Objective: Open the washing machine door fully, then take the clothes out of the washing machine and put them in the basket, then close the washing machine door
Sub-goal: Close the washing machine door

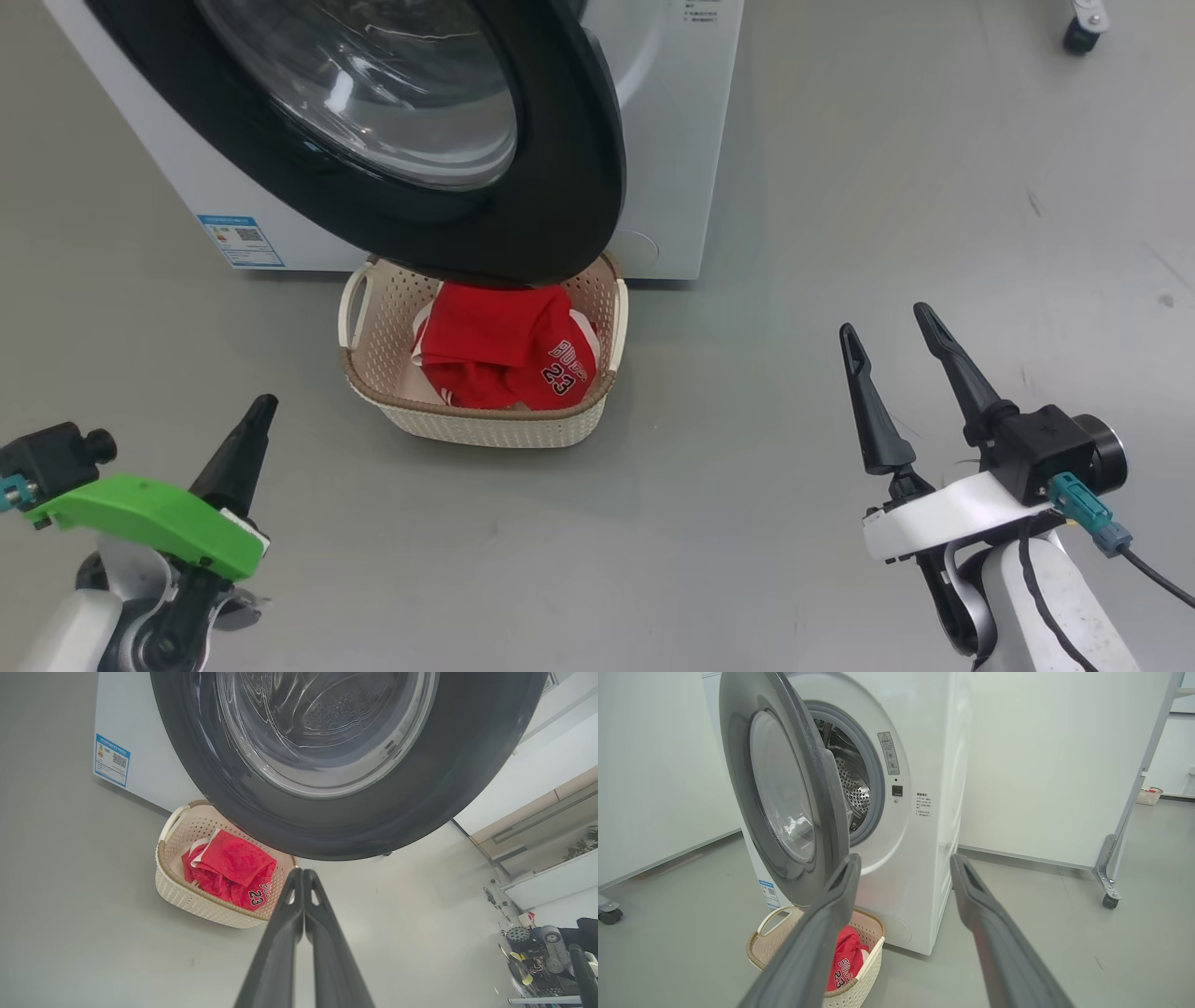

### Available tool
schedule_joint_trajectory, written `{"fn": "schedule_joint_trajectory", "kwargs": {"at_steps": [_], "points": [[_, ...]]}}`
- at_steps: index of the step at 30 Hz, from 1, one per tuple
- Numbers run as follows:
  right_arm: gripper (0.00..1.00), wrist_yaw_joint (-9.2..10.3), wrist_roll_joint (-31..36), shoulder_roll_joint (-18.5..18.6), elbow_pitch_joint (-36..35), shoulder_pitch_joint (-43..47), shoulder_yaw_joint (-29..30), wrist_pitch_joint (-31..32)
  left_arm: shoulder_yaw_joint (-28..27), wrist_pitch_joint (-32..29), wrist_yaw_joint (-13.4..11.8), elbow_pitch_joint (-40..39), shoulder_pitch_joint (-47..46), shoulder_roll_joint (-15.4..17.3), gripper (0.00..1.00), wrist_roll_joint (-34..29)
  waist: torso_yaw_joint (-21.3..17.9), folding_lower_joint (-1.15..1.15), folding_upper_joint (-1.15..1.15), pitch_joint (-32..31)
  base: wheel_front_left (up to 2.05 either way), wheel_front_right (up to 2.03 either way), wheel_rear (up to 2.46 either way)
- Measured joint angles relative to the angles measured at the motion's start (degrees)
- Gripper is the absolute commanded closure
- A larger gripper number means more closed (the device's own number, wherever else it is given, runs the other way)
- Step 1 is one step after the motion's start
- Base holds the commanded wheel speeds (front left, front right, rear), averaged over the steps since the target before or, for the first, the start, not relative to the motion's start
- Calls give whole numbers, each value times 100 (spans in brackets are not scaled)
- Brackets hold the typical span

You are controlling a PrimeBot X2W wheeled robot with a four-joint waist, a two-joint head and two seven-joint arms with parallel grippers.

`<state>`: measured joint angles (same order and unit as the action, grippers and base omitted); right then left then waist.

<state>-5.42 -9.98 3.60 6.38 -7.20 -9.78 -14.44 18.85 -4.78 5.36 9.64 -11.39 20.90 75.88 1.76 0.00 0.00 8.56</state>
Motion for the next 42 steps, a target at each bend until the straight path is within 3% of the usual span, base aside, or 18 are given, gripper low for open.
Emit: {"fn": "schedule_joint_trajectory", "kwargs": {"at_steps": [16, 22, 23, 25, 26, 42], "points": [[0, -7, 8, 21, 25, 179, 52, 0, 464, 1945, 33, 10, 342, 209, 100, -2488, 423, 0, 0, -216, 0, 0, 0], [0, -24, 7, 14, 66, 185, 41, 0, 472, 1973, -177, 71, 522, 98, 100, -2917, 455, 0, 0, -222, 0, 0, 0], [0, -25, 7, 13, 79, 186, 44, 0, 477, 1973, -218, 65, 533, 63, 95, -3026, 460, 0, 0, -223, 0, 0, 0], [0, -26, 7, 13, 112, 188, 54, 0, 469, 1972, -299, 62, 559, 35, 15, -3308, 470, 0, 0, -222, 0, 0, 0], [0, -33, 7, 12, 123, 189, 58, 0, 438, 1972, -328, 62, 570, 1, 0, -3351, 475, 0, 0, -221, 0, 0, 0], [0, -52, 5, 2, 131, 189, 101, 0, -275, 1949, -394, -312, 728, -715, 0, -3760, 502, 0, 0, -118, 0, 0, 0]]}}
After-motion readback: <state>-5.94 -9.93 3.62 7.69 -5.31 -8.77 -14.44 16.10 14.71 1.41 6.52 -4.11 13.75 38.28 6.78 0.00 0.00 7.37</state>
